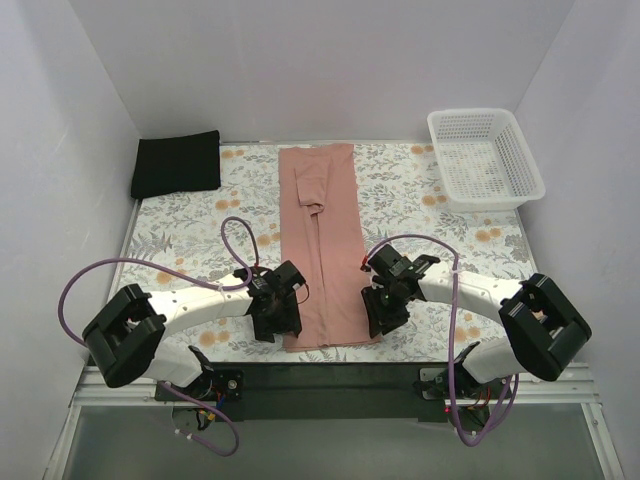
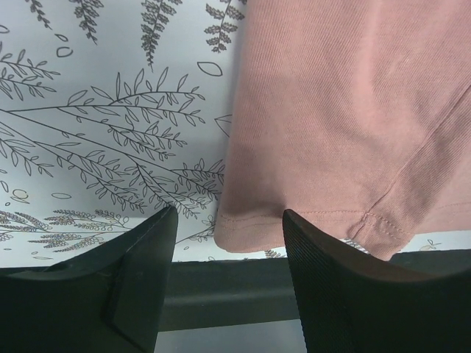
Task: Fold and stack the t-shirts
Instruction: Fold the tshirt
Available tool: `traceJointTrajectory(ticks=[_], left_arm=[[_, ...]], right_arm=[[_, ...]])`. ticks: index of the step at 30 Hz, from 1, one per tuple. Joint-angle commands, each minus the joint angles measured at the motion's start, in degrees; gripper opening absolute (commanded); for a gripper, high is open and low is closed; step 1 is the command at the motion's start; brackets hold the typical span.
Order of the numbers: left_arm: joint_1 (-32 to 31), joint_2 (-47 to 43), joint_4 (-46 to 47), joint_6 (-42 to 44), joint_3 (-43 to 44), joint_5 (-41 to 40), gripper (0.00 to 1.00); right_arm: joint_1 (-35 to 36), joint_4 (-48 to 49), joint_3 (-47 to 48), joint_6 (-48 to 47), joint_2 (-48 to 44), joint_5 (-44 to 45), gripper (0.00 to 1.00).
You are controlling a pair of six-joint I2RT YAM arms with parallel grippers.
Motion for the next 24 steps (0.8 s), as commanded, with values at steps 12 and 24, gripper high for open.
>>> traceJointTrajectory(ticks=[12, 24], left_arm=[[-1.58, 2.78, -0.83, -0.38, 1.10, 0.55, 0.51], [-3.51, 4.62, -2.86, -0.73, 2.33, 0.91, 0.49]], right_arm=[[1.14, -0.32, -3.16, 1.09, 0.52, 0.02, 0.08], [1.14, -0.32, -2.90, 0.47, 0.17, 0.37, 0.01]])
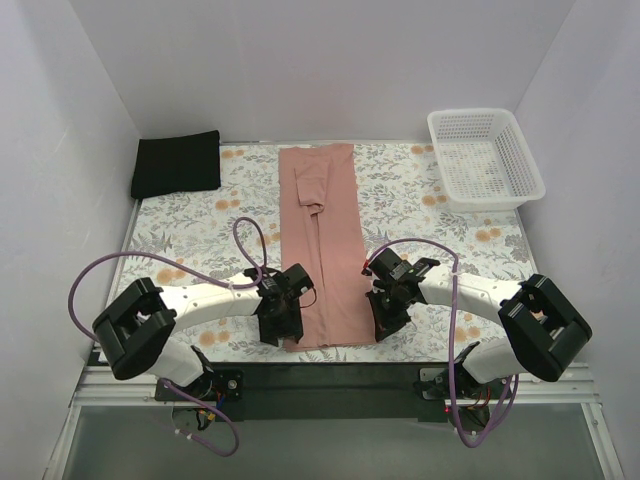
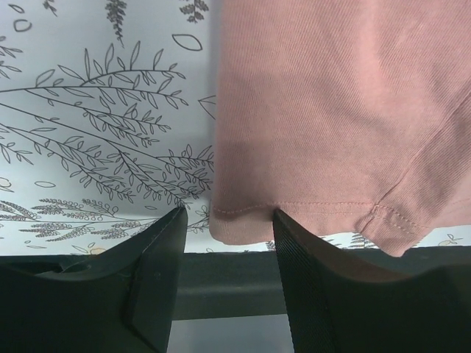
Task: Fold and stack the t-shirts
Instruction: Fold the tshirt
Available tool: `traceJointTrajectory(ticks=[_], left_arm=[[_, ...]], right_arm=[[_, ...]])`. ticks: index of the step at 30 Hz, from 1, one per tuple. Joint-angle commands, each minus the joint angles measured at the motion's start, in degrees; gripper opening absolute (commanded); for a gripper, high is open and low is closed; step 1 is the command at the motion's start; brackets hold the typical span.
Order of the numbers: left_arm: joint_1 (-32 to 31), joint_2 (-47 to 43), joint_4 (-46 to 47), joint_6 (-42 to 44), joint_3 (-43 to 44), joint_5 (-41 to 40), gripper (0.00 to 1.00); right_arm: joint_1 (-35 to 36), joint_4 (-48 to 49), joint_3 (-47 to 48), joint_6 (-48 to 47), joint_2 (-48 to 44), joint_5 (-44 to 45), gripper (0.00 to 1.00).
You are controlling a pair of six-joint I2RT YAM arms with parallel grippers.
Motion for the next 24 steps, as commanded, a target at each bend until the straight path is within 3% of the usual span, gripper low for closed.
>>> traceJointTrajectory(ticks=[1, 5, 8, 13, 20, 24], left_arm=[[-1.09, 1.96, -1.04, -0.90, 0.11, 0.47, 0.49], [-1.79, 3.37, -1.48, -1.34, 0.46, -0.32, 0.42], [-1.97, 4.59, -1.74, -1.52, 0.63, -0.59, 0.30], [-3.02, 4.87, -3.32, -2.05, 1.16, -0.50, 0.00], [-2.94, -2.69, -5.44, -2.76, 2.02, -0.14, 0.00], [2.92, -2.00, -3.86, 2.68, 6.86, -1.20, 0.00]], right_arm=[[0.47, -0.86, -0.86, -0.99, 0.52, 1.92, 0.01], [0.47, -0.78, -0.69, -1.17, 0.61, 1.74, 0.01], [0.47, -0.60, -0.69, -1.26, 0.52, 2.09, 0.01], [0.47, -1.39, -1.21, -2.48, -0.96, 1.13, 0.01], [-0.41, -5.34, 2.64, -6.08, -3.08, 1.04, 0.01], [-3.39, -5.70, 12.11, -8.81, -0.01, 4.81, 0.01]])
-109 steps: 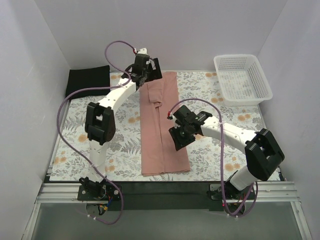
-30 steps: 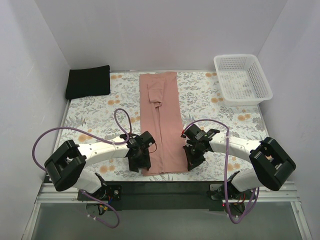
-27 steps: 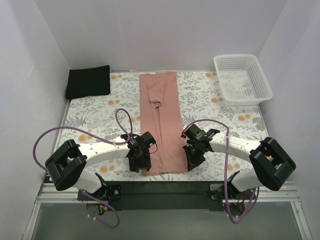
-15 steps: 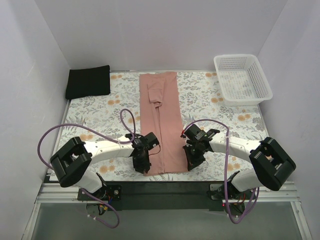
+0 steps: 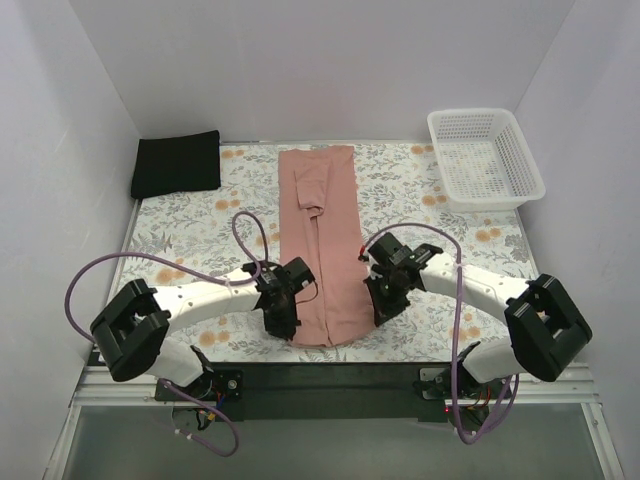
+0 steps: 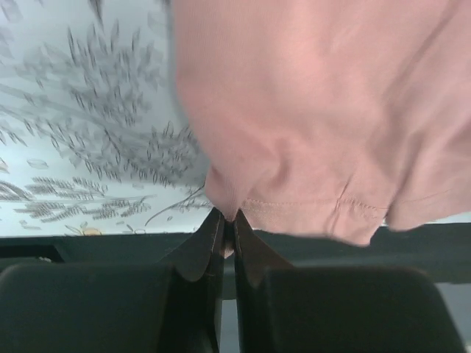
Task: Fold and stack the t-shirts
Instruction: Fold the tshirt
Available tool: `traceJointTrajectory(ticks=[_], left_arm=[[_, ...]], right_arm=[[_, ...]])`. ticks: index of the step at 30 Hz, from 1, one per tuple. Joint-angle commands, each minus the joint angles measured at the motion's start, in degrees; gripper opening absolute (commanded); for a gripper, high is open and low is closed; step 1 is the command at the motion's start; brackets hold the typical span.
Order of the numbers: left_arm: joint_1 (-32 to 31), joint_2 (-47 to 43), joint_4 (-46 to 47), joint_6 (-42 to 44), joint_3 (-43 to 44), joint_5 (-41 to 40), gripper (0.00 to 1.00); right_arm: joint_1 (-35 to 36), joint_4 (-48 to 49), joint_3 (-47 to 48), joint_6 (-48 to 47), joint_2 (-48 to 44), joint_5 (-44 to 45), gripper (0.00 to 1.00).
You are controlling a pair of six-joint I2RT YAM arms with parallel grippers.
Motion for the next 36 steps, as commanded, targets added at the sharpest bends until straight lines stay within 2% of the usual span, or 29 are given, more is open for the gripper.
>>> traceJointTrajectory(ticks=[1, 6, 11, 19, 27, 36], left_arm=[[5.90, -0.42, 0.75, 6.18, 4.90, -2.07, 0.00], [18.98, 4.23, 4.70, 16.03, 14.29, -2.95, 0.00], [26.11, 12.56, 8.83, 21.40, 26.15, -6.21, 0.00], [29.82, 23.22, 13.23, 25.81, 36.37, -12.53, 0.00], [31.75, 24.72, 23.16, 28.10, 34.44, -12.27, 0.00], [32.98, 29.72, 27.56, 27.84, 32.95, -12.36, 0.00]], right_arm=[[-3.42, -0.85, 9.47, -4.11, 3.07, 4.38, 0.01], [-8.60, -0.59, 24.56, -8.24, 11.50, 6.14, 0.01], [-11.42, 1.17, 36.35, -10.18, 19.60, 8.25, 0.01], [-14.50, 6.00, 46.31, -11.50, 29.53, 8.34, 0.01], [-17.22, 10.31, 47.37, -12.03, 31.91, 6.32, 0.01], [-18.99, 14.79, 46.40, -11.68, 35.69, 5.00, 0.01]])
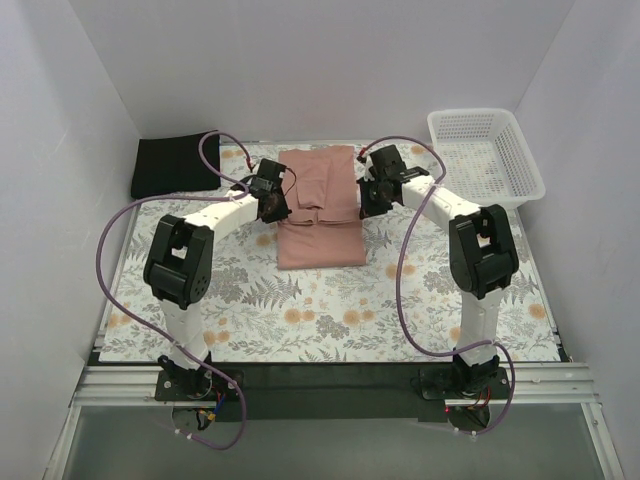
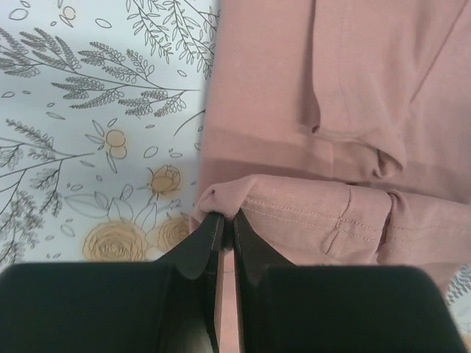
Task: Fold and stack the t-shirts
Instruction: Fold the tshirt
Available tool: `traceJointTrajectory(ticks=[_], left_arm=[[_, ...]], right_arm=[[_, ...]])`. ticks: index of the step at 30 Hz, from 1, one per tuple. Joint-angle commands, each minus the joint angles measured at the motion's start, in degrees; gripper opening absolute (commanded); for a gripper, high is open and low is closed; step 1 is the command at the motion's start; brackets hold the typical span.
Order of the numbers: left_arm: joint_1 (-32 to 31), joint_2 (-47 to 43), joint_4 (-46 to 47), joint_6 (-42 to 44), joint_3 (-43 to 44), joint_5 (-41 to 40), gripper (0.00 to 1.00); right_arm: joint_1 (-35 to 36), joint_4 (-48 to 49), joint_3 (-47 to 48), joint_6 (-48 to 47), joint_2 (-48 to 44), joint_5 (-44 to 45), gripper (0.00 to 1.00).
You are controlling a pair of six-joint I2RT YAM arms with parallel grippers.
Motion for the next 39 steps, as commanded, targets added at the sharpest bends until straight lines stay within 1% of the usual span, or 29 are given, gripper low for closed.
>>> traceJointTrajectory(ticks=[1, 4, 5, 6, 7, 8, 10, 11, 12, 15, 16, 18, 20, 21, 22, 23, 24, 25, 27, 28, 30, 34, 39], left_arm=[[0.92, 1.64, 4.31, 0.58, -1.54, -1.98, 0.00], [1.01, 3.49, 6.69, 0.14, -1.81, -1.45, 0.00], [1.01, 4.02, 7.12, 0.05, -1.81, -1.36, 0.04], [1.01, 4.37, 7.65, -0.21, -1.90, -1.45, 0.09], [1.01, 4.20, 7.92, -0.30, -2.07, -1.62, 0.14], [0.92, 3.94, 8.01, -0.48, -2.42, -1.80, 0.26], [0.92, 1.67, 8.01, -1.09, -3.04, -2.15, 0.37], [1.01, 0.69, 7.92, -1.44, -3.65, -2.15, 0.43], [1.01, -0.54, 7.92, -1.53, -4.00, -2.07, 0.55], [0.83, -5.28, 7.75, -1.44, -5.49, -1.80, 0.73], [0.57, -8.08, 7.57, -1.88, -6.02, -1.71, 0.74], [-0.31, -10.82, 6.43, -3.02, -7.95, -1.89, 0.75], [-2.31, -15.37, 6.25, -4.86, -9.97, -2.85, 0.75], [-3.20, -16.88, 6.34, -5.48, -12.33, -3.29, 0.73], [-4.34, -17.94, 6.51, -6.27, -13.40, -3.56, 0.68], [-6.18, -18.73, 6.86, -6.80, -14.46, -3.65, 0.61], [-6.98, -19.53, 8.08, -7.50, -15.60, -1.82, 0.51], [-7.69, -19.53, 9.14, -7.77, -17.78, -0.67, 0.30], [-9.53, -17.27, 10.64, -8.38, -19.03, 1.79, 0.19], [-9.97, -16.03, 10.64, -8.48, -19.30, 1.98, 0.12], [-11.03, -13.40, 10.73, -9.70, -20.00, 2.33, 0.08], [-11.29, -9.88, 10.82, -10.23, -21.50, 4.87, 0.07], [-11.74, -7.85, 10.47, -10.59, -23.87, 7.51, 0.06]], right_arm=[[-0.28, 3.80, 1.20, -0.62, 2.19, -0.55, 0.01], [-0.45, 5.82, 0.94, -0.09, 4.12, -0.99, 0.01], [-0.45, 6.17, 1.03, 0.08, 4.47, -0.99, 0.01], [-0.45, 6.53, 0.77, 0.17, 4.83, -0.99, 0.04], [-0.45, 6.88, 0.50, 0.09, 4.66, -0.99, 0.08], [-0.45, 7.14, 0.24, -0.09, 4.31, -0.64, 0.16], [-0.45, 7.58, -0.73, -0.44, 2.47, -0.03, 0.23], [-0.19, 7.76, -1.17, -0.44, 1.50, 0.58, 0.29], [-0.19, 8.37, -1.69, -0.53, 0.53, 1.72, 0.31], [0.95, 10.04, -4.85, -0.36, -3.95, 2.96, 0.36], [1.91, 11.18, -6.34, -0.44, -5.96, 3.31, 0.36], [2.97, 12.59, -7.93, -0.27, -8.34, 3.49, 0.36], [4.55, 15.31, -10.22, 0.17, -9.32, 1.57, 0.35], [4.99, 16.19, -10.92, 0.52, -9.58, 0.60, 0.34], [6.04, 17.85, -11.45, 1.22, -9.50, -0.19, 0.28], [6.57, 18.39, -11.89, 1.40, -9.15, -1.42, 0.24], [7.01, 18.83, -11.89, 1.75, -7.93, -2.13, 0.21], [7.80, 19.62, -11.72, 2.02, -7.13, -2.83, 0.15], [8.33, 20.41, -11.10, 2.89, -4.50, -4.24, 0.11], [8.69, 20.85, -10.93, 3.07, -3.79, -4.68, 0.09], [9.04, 22.08, -10.32, 3.51, -1.34, -5.73, 0.07], [9.22, 23.23, -8.91, 4.04, 1.84, -5.91, 0.06], [9.04, 24.81, -6.45, 2.38, 5.43, -1.35, 0.06]])
